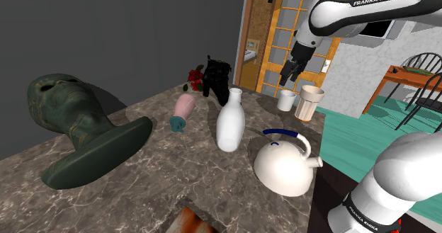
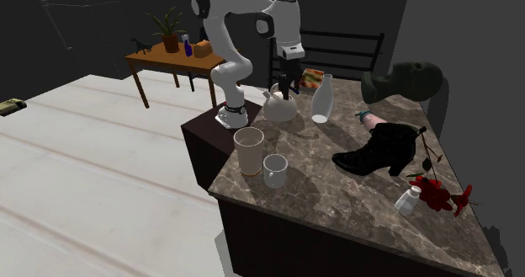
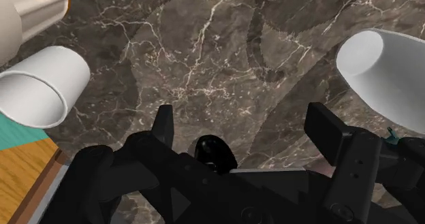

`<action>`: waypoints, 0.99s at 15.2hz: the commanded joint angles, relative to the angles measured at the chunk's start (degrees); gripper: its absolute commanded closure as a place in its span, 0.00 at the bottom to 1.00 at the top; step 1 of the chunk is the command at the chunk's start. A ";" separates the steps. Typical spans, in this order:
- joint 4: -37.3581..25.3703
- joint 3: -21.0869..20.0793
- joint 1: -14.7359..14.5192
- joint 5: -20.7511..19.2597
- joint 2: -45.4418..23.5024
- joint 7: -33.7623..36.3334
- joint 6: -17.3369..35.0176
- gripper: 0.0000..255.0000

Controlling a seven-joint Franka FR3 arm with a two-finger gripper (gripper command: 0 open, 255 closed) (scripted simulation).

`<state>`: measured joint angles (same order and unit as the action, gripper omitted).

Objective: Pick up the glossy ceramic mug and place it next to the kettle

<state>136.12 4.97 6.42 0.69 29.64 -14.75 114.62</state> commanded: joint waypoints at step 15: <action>-7.40 9.67 4.76 -0.53 -25.76 -12.15 19.61 0.00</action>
<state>129.76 14.09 10.92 -0.25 6.03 -25.98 132.98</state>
